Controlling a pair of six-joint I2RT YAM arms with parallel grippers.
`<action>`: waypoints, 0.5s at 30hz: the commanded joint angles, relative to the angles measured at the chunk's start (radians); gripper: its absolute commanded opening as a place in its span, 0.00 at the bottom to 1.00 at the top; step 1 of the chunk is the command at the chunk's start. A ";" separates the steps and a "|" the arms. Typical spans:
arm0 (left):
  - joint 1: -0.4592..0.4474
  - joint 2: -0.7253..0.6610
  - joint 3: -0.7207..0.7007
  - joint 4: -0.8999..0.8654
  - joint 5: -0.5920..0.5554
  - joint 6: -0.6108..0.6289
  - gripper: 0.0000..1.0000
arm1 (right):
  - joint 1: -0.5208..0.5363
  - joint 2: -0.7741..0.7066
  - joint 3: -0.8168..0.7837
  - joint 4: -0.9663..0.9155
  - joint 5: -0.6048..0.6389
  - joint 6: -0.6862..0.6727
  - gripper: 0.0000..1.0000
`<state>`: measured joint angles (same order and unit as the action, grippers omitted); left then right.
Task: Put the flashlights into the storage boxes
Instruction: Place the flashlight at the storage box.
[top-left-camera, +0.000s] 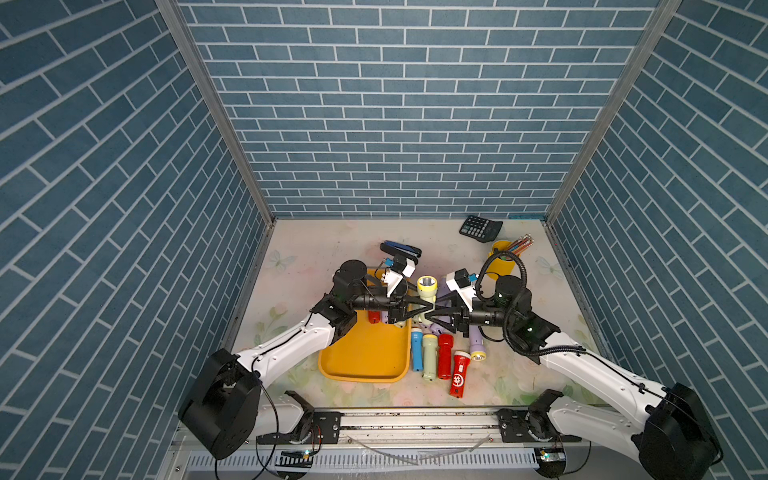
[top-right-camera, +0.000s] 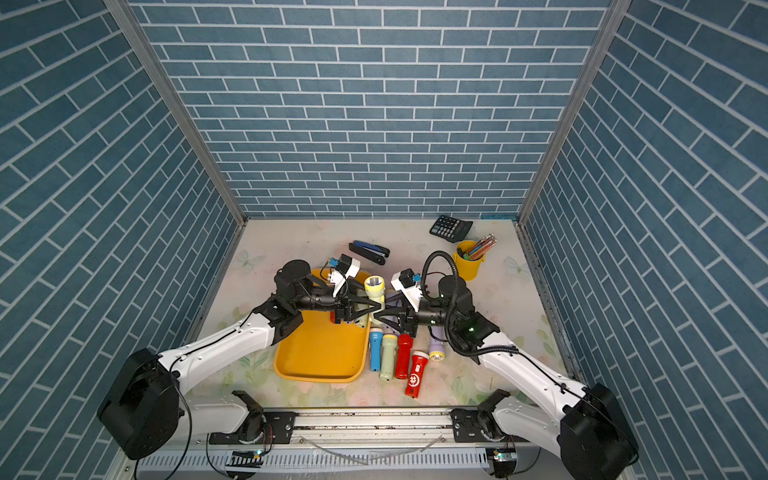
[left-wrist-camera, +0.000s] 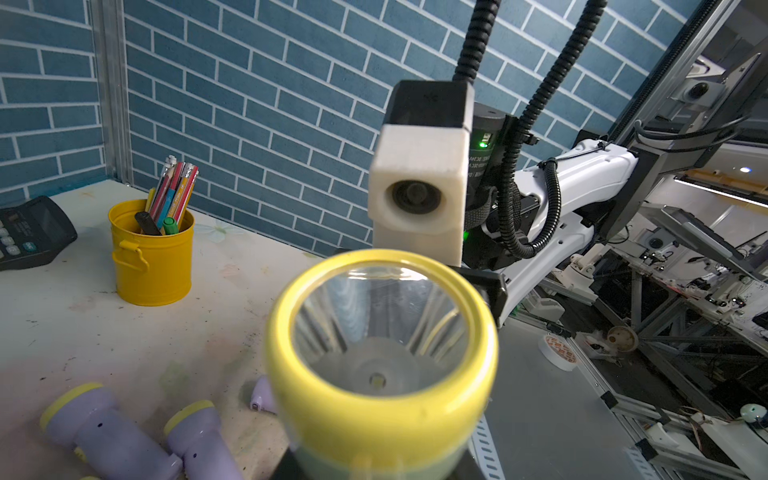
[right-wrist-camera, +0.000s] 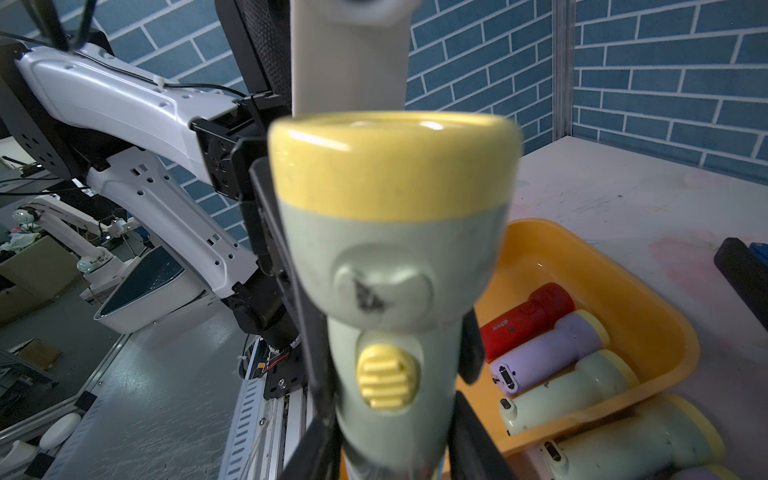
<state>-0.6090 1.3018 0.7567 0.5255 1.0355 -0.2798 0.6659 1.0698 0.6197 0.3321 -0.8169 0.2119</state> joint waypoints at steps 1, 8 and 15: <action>-0.006 -0.024 -0.005 -0.049 -0.018 0.022 0.33 | 0.002 -0.017 -0.007 0.043 0.048 -0.031 0.30; -0.006 -0.035 0.085 -0.428 -0.213 0.114 0.28 | -0.001 -0.060 -0.010 -0.111 0.306 0.048 0.59; 0.002 -0.062 0.210 -0.800 -0.517 0.213 0.30 | -0.004 -0.020 0.041 -0.214 0.426 0.168 0.65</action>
<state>-0.6117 1.2644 0.8989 -0.0711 0.6727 -0.1379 0.6647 1.0359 0.6106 0.1856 -0.4885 0.3161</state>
